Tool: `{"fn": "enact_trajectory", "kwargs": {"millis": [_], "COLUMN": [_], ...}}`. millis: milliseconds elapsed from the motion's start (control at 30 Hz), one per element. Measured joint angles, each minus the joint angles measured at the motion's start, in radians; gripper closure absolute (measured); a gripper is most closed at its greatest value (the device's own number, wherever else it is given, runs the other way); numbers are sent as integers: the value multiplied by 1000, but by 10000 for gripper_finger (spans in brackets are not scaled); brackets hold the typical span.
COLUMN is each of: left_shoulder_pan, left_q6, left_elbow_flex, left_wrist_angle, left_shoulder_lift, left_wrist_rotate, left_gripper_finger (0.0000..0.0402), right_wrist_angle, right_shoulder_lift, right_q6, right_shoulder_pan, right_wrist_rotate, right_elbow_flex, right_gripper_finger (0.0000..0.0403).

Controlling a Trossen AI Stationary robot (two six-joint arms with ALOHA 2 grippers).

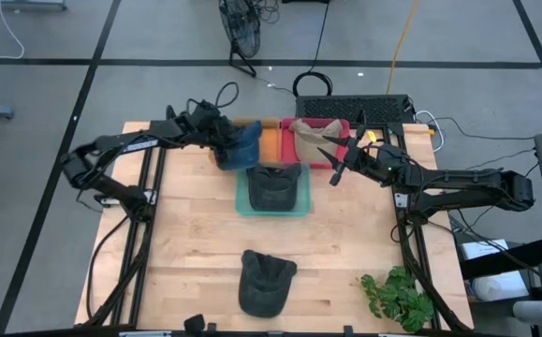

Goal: Pick & Place hat
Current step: Put the blue cap into the orange bin

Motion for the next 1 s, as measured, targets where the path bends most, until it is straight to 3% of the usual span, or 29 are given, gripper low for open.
{"fn": "enact_trajectory", "kwargs": {"millis": [167,367,500,767,1000], "left_shoulder_pan": [49,97,96,26,-15], "left_q6": [74,163,187,197,254], "left_elbow_flex": [0,0,0,0,0], "left_wrist_angle": [100,205,210,210,149], "left_shoulder_lift": [105,161,131,9,-1], "left_wrist_rotate": [-29,-86,-110,-149,-293], "left_gripper_finger": [373,388,392,352,349], "right_wrist_angle": [0,0,0,-1,-1], "right_shoulder_lift": [0,0,0,0,0], "right_q6": [0,-1,-2,-1,21], "right_shoulder_pan": [0,0,0,0,0], "right_wrist_rotate": [0,0,0,0,0], "right_elbow_flex": [0,0,0,0,0], "right_gripper_finger": [261,261,261,261,261]}}
